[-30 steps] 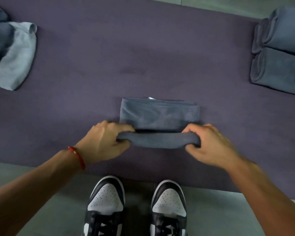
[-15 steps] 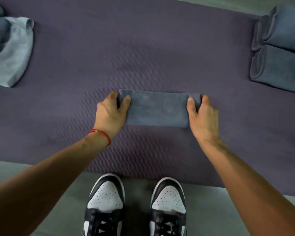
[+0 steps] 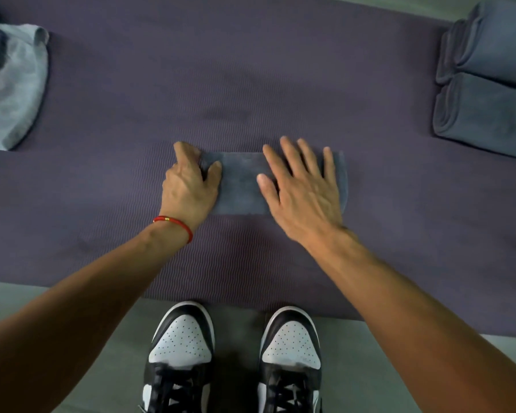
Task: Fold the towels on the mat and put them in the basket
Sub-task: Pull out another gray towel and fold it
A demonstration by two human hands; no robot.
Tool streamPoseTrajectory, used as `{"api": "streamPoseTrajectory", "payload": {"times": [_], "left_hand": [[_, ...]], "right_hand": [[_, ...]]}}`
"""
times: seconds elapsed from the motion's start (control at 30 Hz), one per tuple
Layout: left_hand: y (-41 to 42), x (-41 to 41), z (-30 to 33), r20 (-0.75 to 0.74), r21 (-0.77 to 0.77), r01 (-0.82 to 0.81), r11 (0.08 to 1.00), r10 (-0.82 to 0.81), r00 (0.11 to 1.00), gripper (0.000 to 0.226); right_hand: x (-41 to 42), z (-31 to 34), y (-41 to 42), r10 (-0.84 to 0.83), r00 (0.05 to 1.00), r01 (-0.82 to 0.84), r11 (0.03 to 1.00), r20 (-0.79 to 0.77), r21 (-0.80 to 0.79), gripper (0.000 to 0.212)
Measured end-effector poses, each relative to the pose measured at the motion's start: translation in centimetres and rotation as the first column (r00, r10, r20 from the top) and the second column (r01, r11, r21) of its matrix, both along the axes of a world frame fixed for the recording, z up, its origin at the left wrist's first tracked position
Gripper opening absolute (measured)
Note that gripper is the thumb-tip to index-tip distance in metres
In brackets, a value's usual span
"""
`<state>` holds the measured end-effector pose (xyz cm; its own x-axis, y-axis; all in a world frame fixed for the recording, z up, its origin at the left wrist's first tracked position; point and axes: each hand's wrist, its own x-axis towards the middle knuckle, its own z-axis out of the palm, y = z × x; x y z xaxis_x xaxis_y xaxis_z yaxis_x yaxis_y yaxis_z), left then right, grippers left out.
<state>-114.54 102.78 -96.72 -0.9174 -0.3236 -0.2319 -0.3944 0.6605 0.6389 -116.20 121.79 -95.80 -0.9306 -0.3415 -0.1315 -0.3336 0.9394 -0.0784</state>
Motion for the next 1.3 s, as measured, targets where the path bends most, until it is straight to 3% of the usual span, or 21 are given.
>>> {"api": "streamPoseTrajectory", "payload": {"times": [0.07, 0.13, 0.17, 0.23, 0.33, 0.43, 0.5, 0.6, 0.73, 0.9, 1.0, 1.1, 1.2, 1.3], "left_hand": [[0.6, -0.1, 0.8, -0.058, -0.238, 0.111, 0.965, -0.129, 0.99, 0.033], [1.8, -0.4, 1.0, -0.096, -0.524, 0.285, 0.803, -0.388, 0.917, 0.041], [2.4, -0.5, 0.7, -0.067, -0.559, 0.376, 0.739, -0.492, 0.868, 0.044], [3.1, -0.6, -0.4, 0.034, -0.52, 0.492, 0.698, -0.559, 0.829, 0.052], [2.4, -0.5, -2.0, 0.121, -0.445, 0.526, 0.725, -0.533, 0.837, 0.056], [1.3, -0.7, -2.2, 0.047, -0.342, 0.561, 0.754, -0.582, 0.812, 0.053], [-0.3, -0.8, -2.4, -0.034, -0.231, 0.581, 0.781, -0.603, 0.797, 0.05], [-2.6, -0.5, -2.6, -0.074, -0.217, 0.484, 0.848, -0.509, 0.858, 0.045], [-1.1, -0.2, -0.9, 0.032, -0.206, 0.283, 0.937, -0.283, 0.959, 0.042], [0.1, -1.9, 1.1, 0.217, -0.143, 0.155, 0.978, -0.122, 0.968, 0.043], [-0.8, -3.0, 1.2, 0.348, 0.0, 0.021, 1.0, -0.02, 0.937, 0.039], [-1.2, -3.6, 1.9, 0.477, 0.313, -0.259, 0.913, 0.084, 0.875, 0.032], [-0.9, -3.1, 2.7, 0.519, 0.415, -0.294, 0.861, 0.042, 0.854, 0.022], [0.8, -0.9, 2.9, 0.538, 0.46, -0.309, 0.832, 0.016, 0.843, 0.017]], "right_hand": [[0.0, -1.5, 0.0, -0.009, 0.999, 0.007, 0.999, 0.052, 0.05, 0.059], [-0.2, -2.2, 0.1, -0.005, 0.998, 0.0, 0.996, 0.055, 0.089, 0.059], [-0.4, -2.2, 0.2, 0.0, 0.998, -0.005, 0.995, 0.059, 0.096, 0.059], [-0.7, -2.1, 0.4, 0.013, 0.997, -0.018, 0.997, 0.07, 0.073, 0.059], [-1.0, -2.0, 1.1, -0.016, 0.999, 0.015, 1.0, 0.05, 0.012, 0.056], [-0.7, -2.2, 2.8, -0.22, 0.976, 0.219, 0.975, -0.004, -0.031, 0.055], [-0.1, -2.6, 3.9, -0.33, 0.942, 0.335, 0.936, 0.061, -0.109, 0.056], [1.1, -2.6, 4.2, -0.457, 0.886, 0.464, 0.867, 0.081, -0.179, 0.055], [1.3, -1.3, 4.1, -0.557, 0.825, 0.565, 0.804, 0.097, -0.187, 0.062], [-0.5, 0.4, 4.7, -0.621, 0.706, 0.7, 0.684, 0.341, -0.203, 0.059], [-1.3, 0.9, 5.5, -0.621, 0.583, 0.801, 0.547, 0.524, -0.243, 0.062], [-1.6, 0.6, 6.2, -0.568, 0.47, 0.88, 0.366, 0.676, -0.304, 0.049], [-0.7, 1.0, 6.6, -0.507, 0.401, 0.916, 0.254, 0.763, -0.312, 0.043], [2.4, 1.5, 8.7, -0.489, 0.373, 0.928, 0.212, 0.788, -0.308, 0.031]]}}
